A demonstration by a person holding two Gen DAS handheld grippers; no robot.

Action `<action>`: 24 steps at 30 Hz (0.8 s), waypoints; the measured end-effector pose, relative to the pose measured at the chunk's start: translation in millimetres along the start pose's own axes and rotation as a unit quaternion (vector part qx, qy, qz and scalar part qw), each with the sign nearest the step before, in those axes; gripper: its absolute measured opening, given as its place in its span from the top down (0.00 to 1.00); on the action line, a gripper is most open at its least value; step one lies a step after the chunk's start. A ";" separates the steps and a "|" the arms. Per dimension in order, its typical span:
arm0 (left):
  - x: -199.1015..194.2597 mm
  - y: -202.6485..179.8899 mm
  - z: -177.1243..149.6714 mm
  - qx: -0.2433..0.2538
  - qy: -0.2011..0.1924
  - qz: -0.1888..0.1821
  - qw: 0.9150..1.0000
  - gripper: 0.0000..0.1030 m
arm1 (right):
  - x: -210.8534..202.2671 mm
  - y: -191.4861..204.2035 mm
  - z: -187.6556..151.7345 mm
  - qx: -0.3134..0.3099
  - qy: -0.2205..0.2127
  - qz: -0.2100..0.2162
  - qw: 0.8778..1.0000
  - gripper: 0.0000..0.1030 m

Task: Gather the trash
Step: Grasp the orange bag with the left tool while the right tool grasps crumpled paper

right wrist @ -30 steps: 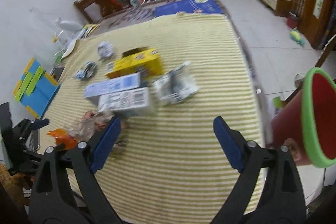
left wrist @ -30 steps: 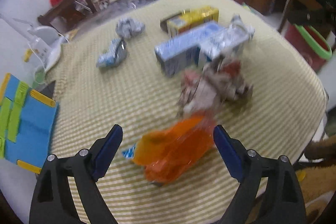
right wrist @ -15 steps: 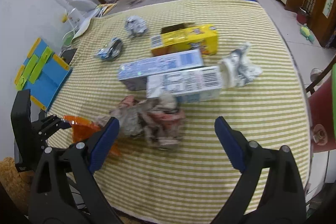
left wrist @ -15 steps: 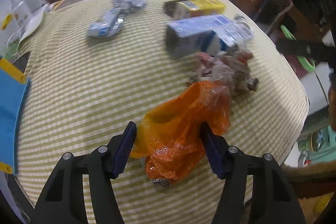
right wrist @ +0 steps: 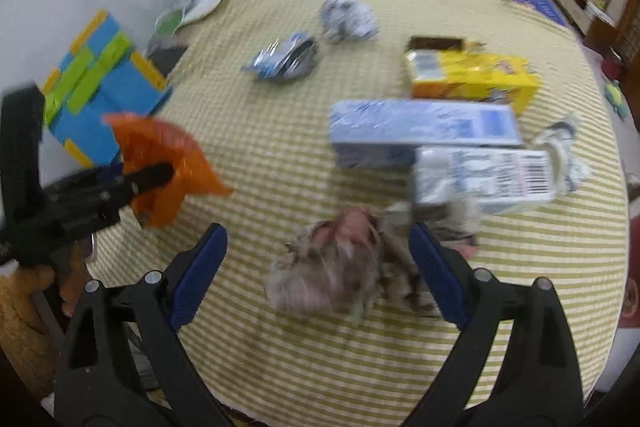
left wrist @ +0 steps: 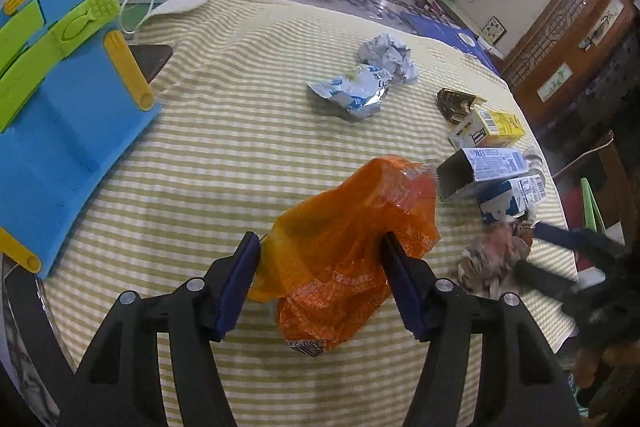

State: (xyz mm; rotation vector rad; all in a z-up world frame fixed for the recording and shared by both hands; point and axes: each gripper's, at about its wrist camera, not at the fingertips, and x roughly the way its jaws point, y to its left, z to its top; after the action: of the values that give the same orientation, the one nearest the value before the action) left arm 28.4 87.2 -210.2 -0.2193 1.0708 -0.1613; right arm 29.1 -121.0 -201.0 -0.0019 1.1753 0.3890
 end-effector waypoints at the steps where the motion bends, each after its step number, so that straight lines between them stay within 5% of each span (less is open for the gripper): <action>1: -0.3 -0.8 -0.3 0.001 0.000 -0.002 1.000 0.42 | 7.0 1.6 -1.6 -0.003 0.011 -0.005 1.000 0.12; 7: -1.6 -2.8 -0.5 0.006 0.000 -0.005 1.000 0.42 | 24.4 -4.5 -10.8 0.004 0.042 -0.015 0.999 0.15; 10: -1.5 -3.5 1.4 0.006 -0.002 -0.004 1.000 0.42 | 25.6 -2.0 -12.5 0.000 0.047 -0.003 0.999 0.56; 11: -1.3 -4.4 2.3 0.005 -0.004 -0.004 1.000 0.42 | 24.2 -2.1 -12.2 0.001 0.043 0.001 0.999 0.60; 24: 2.7 -38.7 17.0 0.025 -0.013 -0.015 0.999 0.42 | -59.9 -19.1 -3.7 0.022 -0.102 0.024 0.994 0.64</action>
State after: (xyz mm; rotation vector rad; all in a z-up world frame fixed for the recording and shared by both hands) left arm 43.8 50.9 -194.7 -0.1919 1.0370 -0.2115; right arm 11.9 -157.3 -152.5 0.1022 0.9837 0.3964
